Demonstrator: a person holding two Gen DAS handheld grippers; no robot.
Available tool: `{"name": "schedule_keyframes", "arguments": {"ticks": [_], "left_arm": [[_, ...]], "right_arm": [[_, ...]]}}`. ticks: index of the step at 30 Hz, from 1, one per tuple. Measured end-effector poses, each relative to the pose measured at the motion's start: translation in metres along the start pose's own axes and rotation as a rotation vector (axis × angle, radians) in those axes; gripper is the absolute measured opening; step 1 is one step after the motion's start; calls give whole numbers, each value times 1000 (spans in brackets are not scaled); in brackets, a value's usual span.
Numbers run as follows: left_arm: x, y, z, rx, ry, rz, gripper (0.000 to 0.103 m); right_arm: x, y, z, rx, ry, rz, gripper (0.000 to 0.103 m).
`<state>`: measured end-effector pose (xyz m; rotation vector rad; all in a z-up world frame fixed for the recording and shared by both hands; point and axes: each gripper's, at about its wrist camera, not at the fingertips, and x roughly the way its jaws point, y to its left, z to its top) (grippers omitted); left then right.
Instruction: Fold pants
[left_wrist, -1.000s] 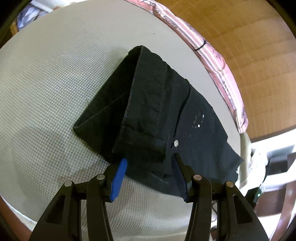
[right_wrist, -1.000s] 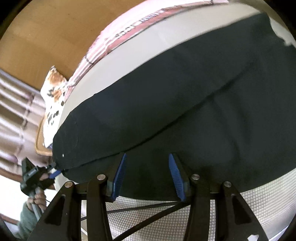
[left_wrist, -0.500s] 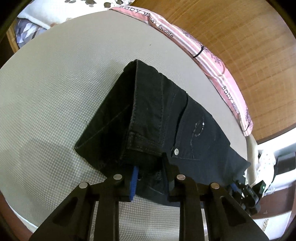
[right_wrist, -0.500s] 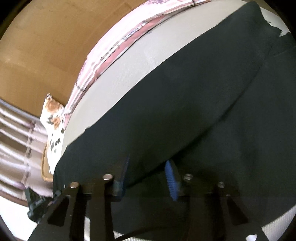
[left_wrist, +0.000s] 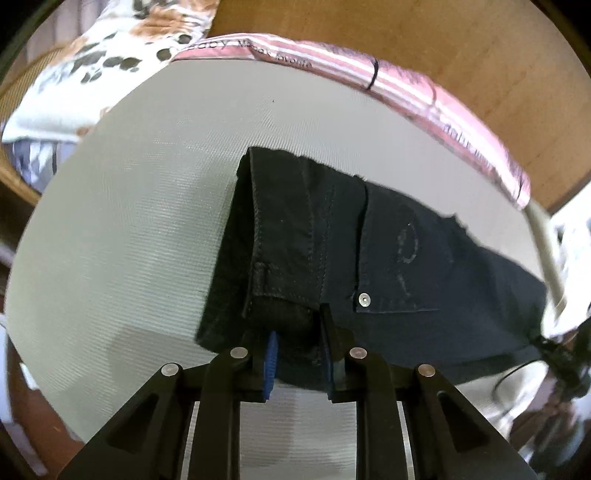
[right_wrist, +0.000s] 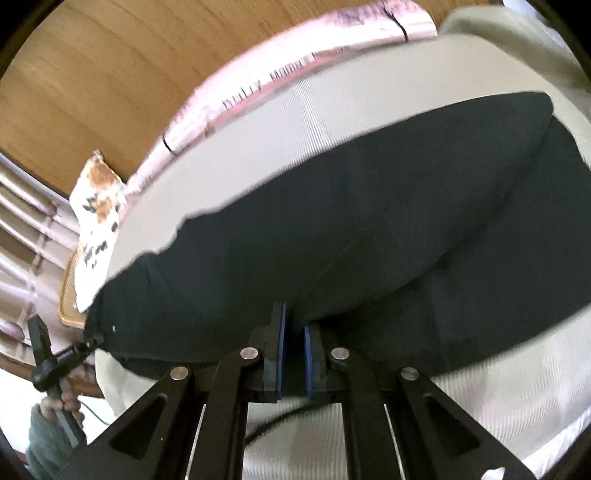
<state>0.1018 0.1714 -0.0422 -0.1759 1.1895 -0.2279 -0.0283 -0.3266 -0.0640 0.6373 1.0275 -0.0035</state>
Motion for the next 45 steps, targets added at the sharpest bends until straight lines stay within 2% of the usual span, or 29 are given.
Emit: {"name": "schedule_keyframes", "arguments": {"ticks": [5, 9, 11, 14, 16, 19, 24, 26, 29, 32, 34, 39, 43, 45], "left_arm": [[19, -3, -9, 95, 34, 91, 21], [28, -21, -15, 203, 14, 188, 21], [27, -26, -17, 221, 7, 208, 22], [23, -21, -15, 192, 12, 184, 23], [15, -17, -12, 147, 16, 140, 24], [-3, -13, -12, 116, 10, 101, 30], [-32, -26, -20, 174, -50, 182, 30], [-41, -35, -22, 196, -88, 178, 30], [-48, -67, -24, 286, -141, 131, 30], [-40, -116, -28, 424, -163, 50, 31], [-25, -154, -35, 522, -145, -24, 31], [17, -243, -60, 755, -81, -153, 31], [39, -293, -79, 848, -33, -268, 31], [51, -316, -86, 896, -12, -296, 31]], "right_arm": [[20, -8, -20, 5, 77, -49, 8], [30, -15, -22, 25, 105, -49, 8], [29, -19, -21, 45, 101, -28, 15], [23, -32, -20, 110, 91, 22, 27], [16, -44, -19, 161, 66, 40, 33], [6, -74, -15, 248, 30, 58, 34], [-6, -113, -2, 329, -29, 69, 34], [-9, -125, 6, 332, -56, 56, 33], [-11, -142, 23, 347, -77, 44, 34], [-12, -155, 41, 352, -94, 22, 34], [-9, -165, 50, 367, -97, 33, 34], [-5, -183, 67, 436, -111, 78, 34], [-6, -194, 74, 474, -119, 102, 32], [-7, -197, 76, 475, -117, 107, 26]]}}
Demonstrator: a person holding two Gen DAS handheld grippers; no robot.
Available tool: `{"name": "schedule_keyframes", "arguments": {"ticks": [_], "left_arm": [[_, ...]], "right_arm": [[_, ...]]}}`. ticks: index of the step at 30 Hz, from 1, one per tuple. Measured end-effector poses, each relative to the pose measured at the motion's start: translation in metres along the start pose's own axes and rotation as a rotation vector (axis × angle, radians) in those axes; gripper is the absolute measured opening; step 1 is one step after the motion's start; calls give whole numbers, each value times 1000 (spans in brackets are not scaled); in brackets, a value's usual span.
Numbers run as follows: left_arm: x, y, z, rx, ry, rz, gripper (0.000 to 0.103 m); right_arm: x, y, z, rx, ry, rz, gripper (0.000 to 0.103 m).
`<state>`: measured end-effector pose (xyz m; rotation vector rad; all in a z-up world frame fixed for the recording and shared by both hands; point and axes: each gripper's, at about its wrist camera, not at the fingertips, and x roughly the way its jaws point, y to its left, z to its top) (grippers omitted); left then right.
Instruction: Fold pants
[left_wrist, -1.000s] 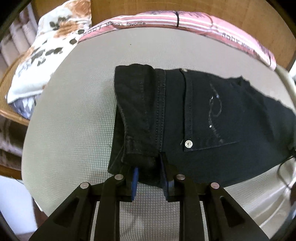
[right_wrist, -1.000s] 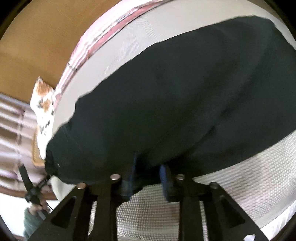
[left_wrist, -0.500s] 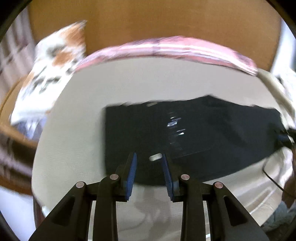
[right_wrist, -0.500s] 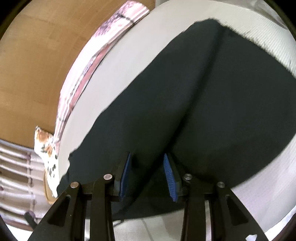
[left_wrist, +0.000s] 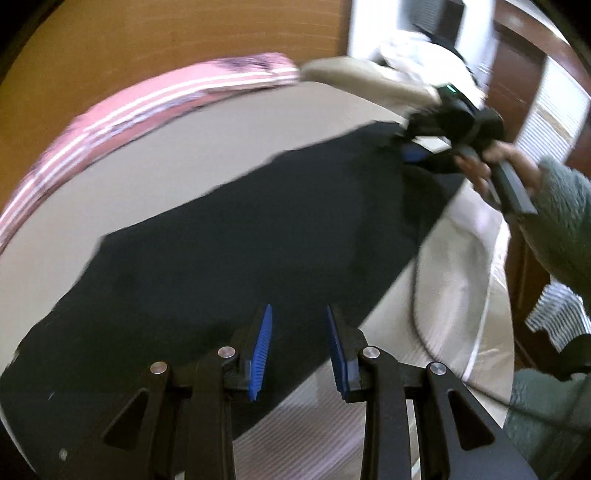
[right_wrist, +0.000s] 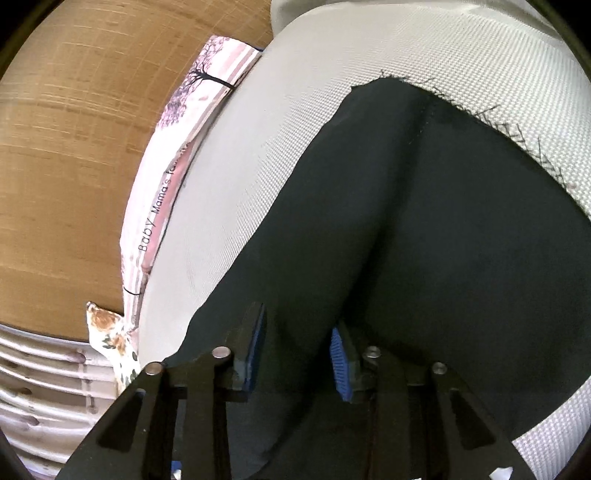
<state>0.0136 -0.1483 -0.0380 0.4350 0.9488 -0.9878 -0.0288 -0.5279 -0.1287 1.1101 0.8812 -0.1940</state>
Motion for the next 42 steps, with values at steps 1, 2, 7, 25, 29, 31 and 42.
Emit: {"name": "schedule_keyframes", "arguments": {"ticks": [1, 2, 7, 25, 29, 31, 42], "left_arm": [[7, -8, 3, 14, 5, -6, 31], [14, -15, 8, 29, 14, -19, 31], [48, -40, 20, 73, 59, -39, 31], [59, -41, 13, 71, 43, -39, 30], [58, -35, 12, 51, 29, -26, 18], [59, -28, 11, 3, 32, -37, 14], [61, -3, 7, -122, 24, -106, 12]], "right_arm": [[0, 1, 1, -9, 1, -7, 21], [0, 1, 1, -13, 4, -8, 19], [-4, 2, 5, -25, 12, 17, 13], [6, 50, 24, -86, 26, 1, 10], [32, 87, 35, -155, 49, 7, 10], [51, 107, 38, -184, 73, 26, 12], [45, 99, 70, -178, 27, 29, 27]]}}
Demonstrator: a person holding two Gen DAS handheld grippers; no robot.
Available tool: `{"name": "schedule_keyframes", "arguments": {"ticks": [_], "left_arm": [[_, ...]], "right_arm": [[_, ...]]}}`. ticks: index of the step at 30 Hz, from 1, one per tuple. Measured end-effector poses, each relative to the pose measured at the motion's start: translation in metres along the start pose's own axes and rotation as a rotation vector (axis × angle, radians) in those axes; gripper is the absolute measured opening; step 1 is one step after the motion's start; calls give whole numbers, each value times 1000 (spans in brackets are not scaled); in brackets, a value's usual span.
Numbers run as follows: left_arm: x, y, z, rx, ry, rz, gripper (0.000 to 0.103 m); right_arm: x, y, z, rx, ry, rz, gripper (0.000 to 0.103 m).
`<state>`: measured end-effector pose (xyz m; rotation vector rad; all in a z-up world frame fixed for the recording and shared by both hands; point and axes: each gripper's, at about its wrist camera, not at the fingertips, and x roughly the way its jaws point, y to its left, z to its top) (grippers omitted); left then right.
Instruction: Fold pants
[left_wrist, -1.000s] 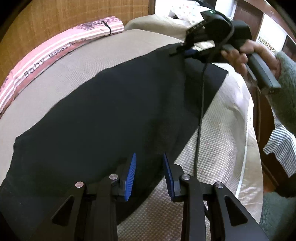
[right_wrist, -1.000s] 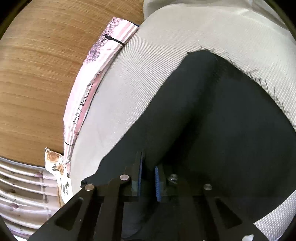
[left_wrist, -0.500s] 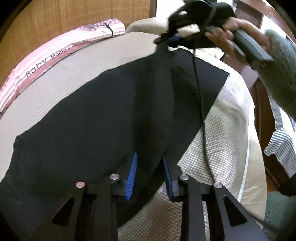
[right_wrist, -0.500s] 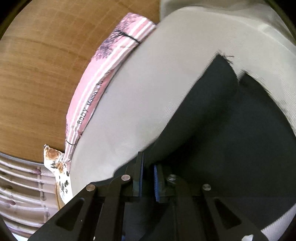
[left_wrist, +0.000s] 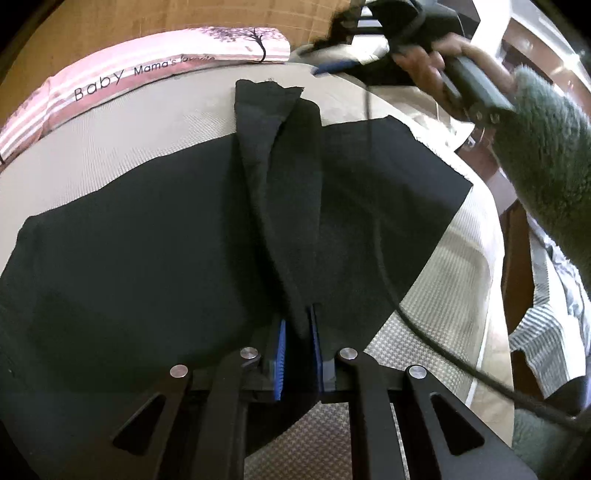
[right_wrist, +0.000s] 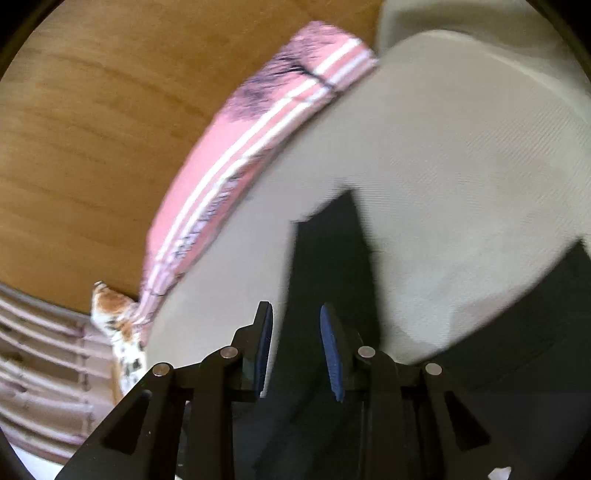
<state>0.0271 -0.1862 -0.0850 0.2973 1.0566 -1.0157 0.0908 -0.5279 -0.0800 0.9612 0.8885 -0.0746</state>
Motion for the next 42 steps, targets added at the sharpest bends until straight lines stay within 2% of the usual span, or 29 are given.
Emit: {"name": "schedule_keyframes", "arguments": {"ticks": [3, 6, 10, 13, 17, 22, 24, 25, 28, 31, 36, 40, 42], "left_arm": [[0, 1, -1, -6, -4, -6, 12], [0, 3, 0, -15, -6, -15, 12], [1, 3, 0, -14, -7, -15, 12], [1, 3, 1, -18, -7, -20, 13], [1, 4, 2, -24, -8, -25, 13], [1, 4, 2, -26, -7, -26, 13], [1, 3, 2, -28, -7, -28, 13], [1, 3, 2, -28, -7, -28, 13], [2, 2, 1, -27, -7, -24, 13], [2, 0, 2, -24, -4, -13, 13], [3, -9, 5, 19, -5, 54, 13], [4, -22, 6, 82, -6, 108, 13], [5, -28, 5, 117, -8, 129, 13]], "right_arm": [[3, -23, 0, 54, 7, -16, 26], [9, -35, 1, 94, 13, 10, 26], [24, -22, -8, 83, 55, 67, 26], [40, -17, -17, 48, 89, -9, 26], [54, -24, -7, 78, 30, -34, 23], [67, -31, 18, 120, -18, -4, 21], [70, -30, 24, 111, -21, -4, 16], [71, -29, 26, 103, -20, -10, 10], [69, -28, 28, 89, -20, -7, 5], [48, -28, 23, 73, -60, -7, 5], [-35, -42, 22, 51, -190, -28, 4], [-106, -72, 16, 80, -269, -79, 4], [-134, -94, 2, 113, -290, -128, 4]]}}
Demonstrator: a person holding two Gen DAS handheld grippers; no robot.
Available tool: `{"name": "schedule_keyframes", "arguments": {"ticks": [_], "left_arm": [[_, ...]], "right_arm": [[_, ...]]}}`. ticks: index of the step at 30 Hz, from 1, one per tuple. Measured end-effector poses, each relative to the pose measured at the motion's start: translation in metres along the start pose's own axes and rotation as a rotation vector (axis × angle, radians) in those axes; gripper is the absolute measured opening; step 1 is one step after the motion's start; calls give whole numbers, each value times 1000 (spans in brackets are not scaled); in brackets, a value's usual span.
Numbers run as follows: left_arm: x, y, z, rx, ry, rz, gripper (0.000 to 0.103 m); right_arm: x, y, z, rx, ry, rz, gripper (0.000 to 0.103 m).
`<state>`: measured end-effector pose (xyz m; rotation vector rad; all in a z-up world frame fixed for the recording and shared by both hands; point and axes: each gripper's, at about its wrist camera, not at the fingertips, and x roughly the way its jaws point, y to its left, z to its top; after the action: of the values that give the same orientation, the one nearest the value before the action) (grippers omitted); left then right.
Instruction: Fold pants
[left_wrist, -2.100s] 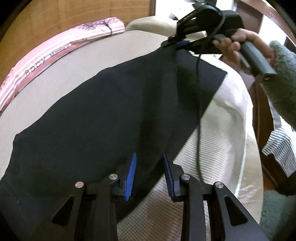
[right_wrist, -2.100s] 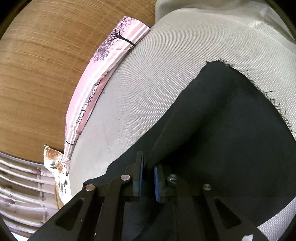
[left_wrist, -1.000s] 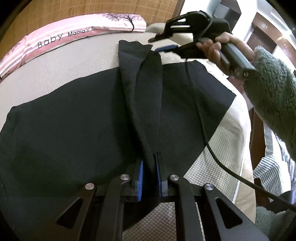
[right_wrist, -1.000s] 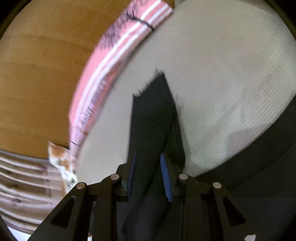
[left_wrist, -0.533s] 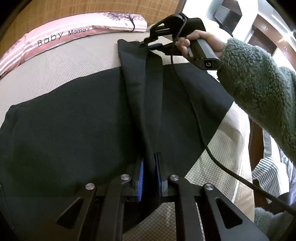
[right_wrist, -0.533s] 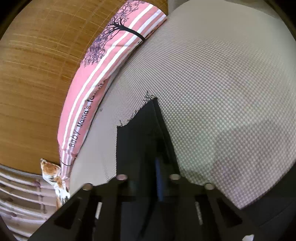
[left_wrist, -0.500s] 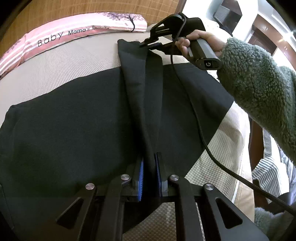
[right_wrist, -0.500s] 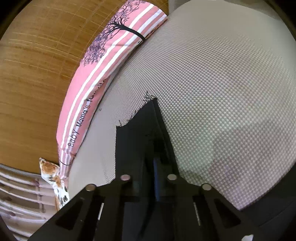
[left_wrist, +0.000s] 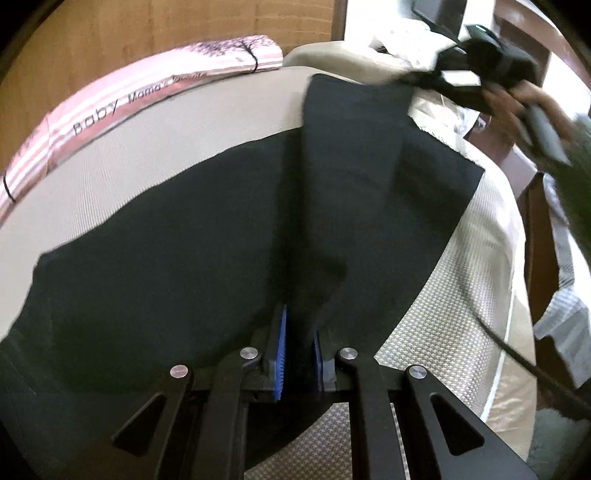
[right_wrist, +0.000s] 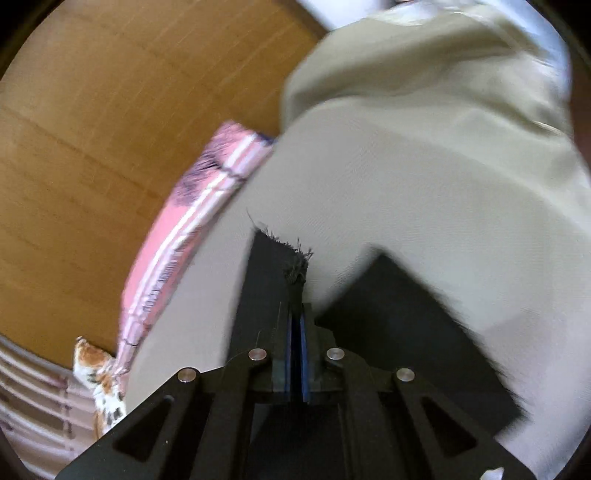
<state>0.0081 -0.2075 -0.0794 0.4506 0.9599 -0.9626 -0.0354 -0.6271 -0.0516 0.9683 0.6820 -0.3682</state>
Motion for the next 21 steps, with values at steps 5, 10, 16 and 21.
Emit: {"name": "schedule_keyframes", "arguments": {"ticks": [5, 10, 16, 21], "left_arm": [[4, -11, 0, 76, 8, 38, 16], [6, -17, 0, 150, 12, 85, 16], [-3, -19, -2, 190, -5, 60, 14], [-6, -30, -9, 254, -6, 33, 12]], "right_arm": [[-17, -61, -22, 89, 23, -128, 4], [-23, -80, -30, 157, 3, -104, 3], [-44, -70, -35, 91, -40, -129, 3], [-41, -87, -49, 130, -21, -158, 3]]}}
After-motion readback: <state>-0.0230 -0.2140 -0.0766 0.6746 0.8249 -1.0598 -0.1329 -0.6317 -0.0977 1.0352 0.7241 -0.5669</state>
